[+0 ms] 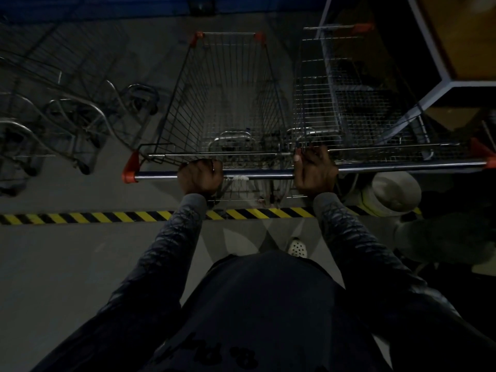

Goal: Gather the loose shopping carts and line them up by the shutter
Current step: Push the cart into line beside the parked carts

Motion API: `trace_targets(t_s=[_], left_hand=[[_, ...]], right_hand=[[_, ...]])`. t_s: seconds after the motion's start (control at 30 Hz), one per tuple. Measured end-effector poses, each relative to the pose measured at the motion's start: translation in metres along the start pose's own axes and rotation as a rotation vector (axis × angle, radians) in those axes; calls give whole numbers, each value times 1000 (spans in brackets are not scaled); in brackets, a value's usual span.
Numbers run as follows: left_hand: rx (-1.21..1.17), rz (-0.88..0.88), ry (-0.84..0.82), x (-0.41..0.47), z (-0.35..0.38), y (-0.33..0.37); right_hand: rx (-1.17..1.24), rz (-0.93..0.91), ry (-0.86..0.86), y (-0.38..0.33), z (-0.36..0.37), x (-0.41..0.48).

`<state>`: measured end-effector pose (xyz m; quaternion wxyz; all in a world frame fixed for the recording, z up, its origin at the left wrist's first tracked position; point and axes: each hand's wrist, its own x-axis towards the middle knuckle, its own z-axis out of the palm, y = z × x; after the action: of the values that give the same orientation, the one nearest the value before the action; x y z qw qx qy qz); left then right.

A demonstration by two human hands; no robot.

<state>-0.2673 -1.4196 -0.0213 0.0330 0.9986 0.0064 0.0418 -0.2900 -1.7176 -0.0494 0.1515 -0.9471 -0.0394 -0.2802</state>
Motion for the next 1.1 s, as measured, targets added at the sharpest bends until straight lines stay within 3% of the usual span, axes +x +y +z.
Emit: trace_targets(t_s=[0.23, 0.43, 0.57, 0.73, 0.87, 0.97, 1.1], left_hand=[[-35, 1, 17, -2, -3, 3], [114, 97, -32, -3, 7, -3], [36, 84, 48, -7, 1, 3], [-86, -11, 31, -11, -10, 10], [-83, 25, 10, -12, -18, 11], [-86, 128, 94, -18, -23, 11], [-93, 82, 74, -17, -24, 12]], right_hand=[[-52, 22, -51, -5, -10, 1], [-38, 23, -32, -2, -8, -1], [-20, 15, -1, -1, -8, -3], [-7, 12, 19, 0, -8, -3], [4, -9, 37, 0, -9, -5], [18, -3, -11, 3, -8, -6], [5, 44, -82, 3, -15, -3]])
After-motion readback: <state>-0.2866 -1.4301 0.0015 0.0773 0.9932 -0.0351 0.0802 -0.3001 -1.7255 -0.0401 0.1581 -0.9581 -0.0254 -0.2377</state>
